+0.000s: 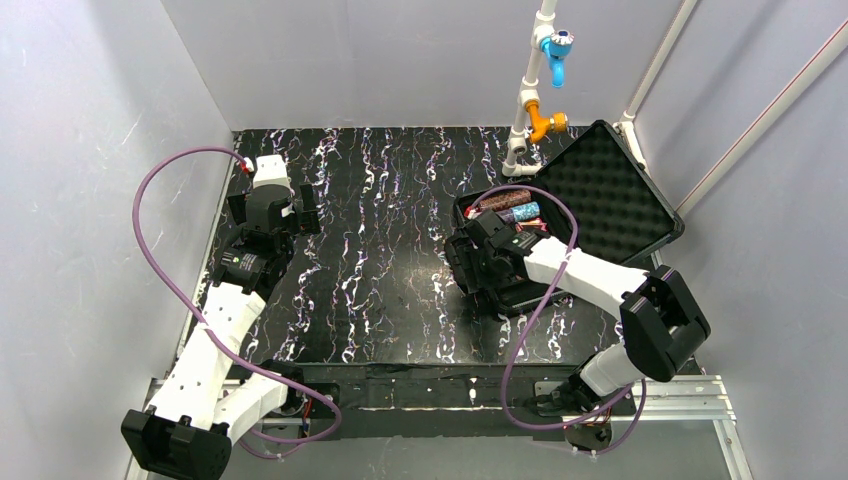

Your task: Pack up texas hold em set

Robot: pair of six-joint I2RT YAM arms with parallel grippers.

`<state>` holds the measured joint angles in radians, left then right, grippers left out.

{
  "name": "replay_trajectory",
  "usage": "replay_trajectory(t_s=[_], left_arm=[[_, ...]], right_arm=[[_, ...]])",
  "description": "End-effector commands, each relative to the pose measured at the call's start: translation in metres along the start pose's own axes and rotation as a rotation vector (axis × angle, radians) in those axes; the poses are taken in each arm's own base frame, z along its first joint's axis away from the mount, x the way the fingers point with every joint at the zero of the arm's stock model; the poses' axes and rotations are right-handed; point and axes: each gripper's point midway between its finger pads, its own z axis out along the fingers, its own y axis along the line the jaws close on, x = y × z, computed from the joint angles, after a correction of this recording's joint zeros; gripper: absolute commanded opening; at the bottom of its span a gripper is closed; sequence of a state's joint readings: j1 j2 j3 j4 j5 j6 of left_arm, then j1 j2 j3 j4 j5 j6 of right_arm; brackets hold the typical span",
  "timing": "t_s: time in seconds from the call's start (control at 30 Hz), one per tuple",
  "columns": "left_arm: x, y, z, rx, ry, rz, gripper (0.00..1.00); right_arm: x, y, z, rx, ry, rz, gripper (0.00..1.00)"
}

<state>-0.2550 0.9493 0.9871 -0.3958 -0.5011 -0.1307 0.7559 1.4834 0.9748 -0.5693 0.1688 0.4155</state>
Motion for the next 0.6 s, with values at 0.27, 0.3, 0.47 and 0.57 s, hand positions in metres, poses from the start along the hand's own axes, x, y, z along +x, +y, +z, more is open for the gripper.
replay_trajectory(t_s=[0.27,0.3,0.47,0.57], left_arm=[[-0.001,0.004,-0.001,-0.016,-0.009,0.003,0.99],[-0.001,0.004,-0.001,-0.015,-0.01,0.003,0.99],[-0.001,0.004,-0.001,-0.014,-0.01,0.003,0.99],[-0.001,0.005,-0.001,-0.016,-0.011,0.002,0.99]], right_arm=[[-0.022,-0.023,-0.017,0.132,-0.068,-0.014,0.69],[-0.019,-0.023,-0.013,0.131,-0.058,-0.016,0.68],[-0.007,-0.016,0.004,0.09,-0.013,-0.02,0.66],[0.002,-0.013,0.015,0.071,0.018,-0.034,0.64]])
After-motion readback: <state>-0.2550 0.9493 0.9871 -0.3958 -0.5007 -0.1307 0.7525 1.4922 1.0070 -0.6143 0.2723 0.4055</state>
